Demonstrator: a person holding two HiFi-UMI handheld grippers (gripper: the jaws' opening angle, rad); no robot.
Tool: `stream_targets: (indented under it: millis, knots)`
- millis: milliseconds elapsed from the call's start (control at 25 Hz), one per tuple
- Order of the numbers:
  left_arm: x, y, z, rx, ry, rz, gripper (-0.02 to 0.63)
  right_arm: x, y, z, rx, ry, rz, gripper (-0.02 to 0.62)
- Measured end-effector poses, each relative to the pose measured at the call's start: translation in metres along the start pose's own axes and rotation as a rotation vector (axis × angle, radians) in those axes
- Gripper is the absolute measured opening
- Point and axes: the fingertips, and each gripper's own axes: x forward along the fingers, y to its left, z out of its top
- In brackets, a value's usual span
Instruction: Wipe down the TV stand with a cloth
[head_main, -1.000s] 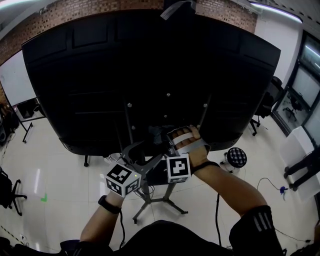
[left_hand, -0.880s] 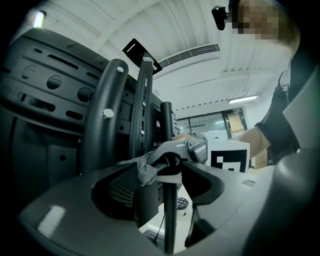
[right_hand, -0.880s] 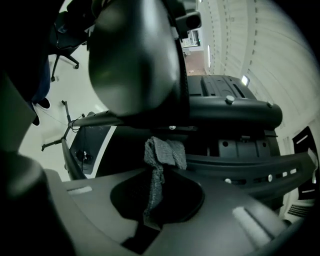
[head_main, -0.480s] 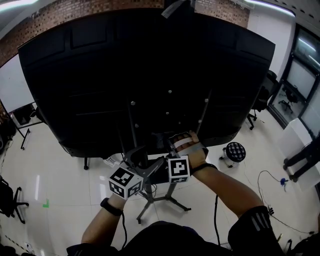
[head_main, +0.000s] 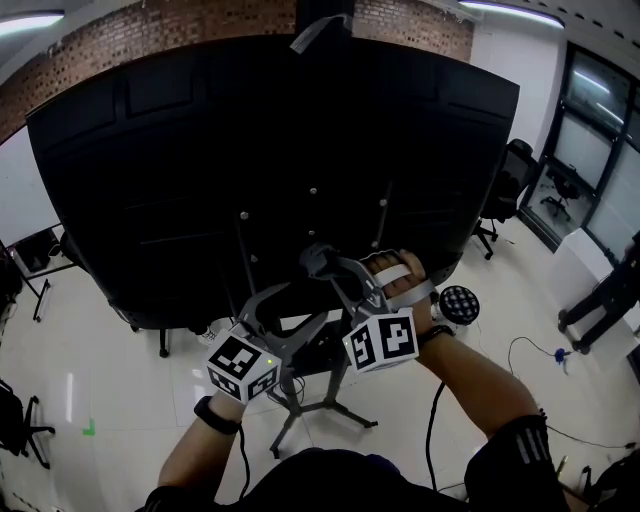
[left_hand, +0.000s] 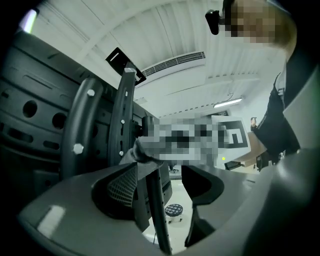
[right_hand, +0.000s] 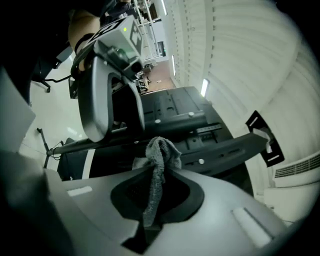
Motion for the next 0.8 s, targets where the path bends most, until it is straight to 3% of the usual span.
stream_targets:
  millis: [440,800]
  knots:
    - [0.074,-0.037,0.054,0.068,-0.096,-0.038,0.301,-0.049,-0.113,-0.087,0.111,-0.01,-0.217,0.015]
    - [0.13,-0.042,0.051,0.073,-0.072,0.003,0.301,-0.017,-0.122,-0.142,0.111,-0.037,-0.201,0.015]
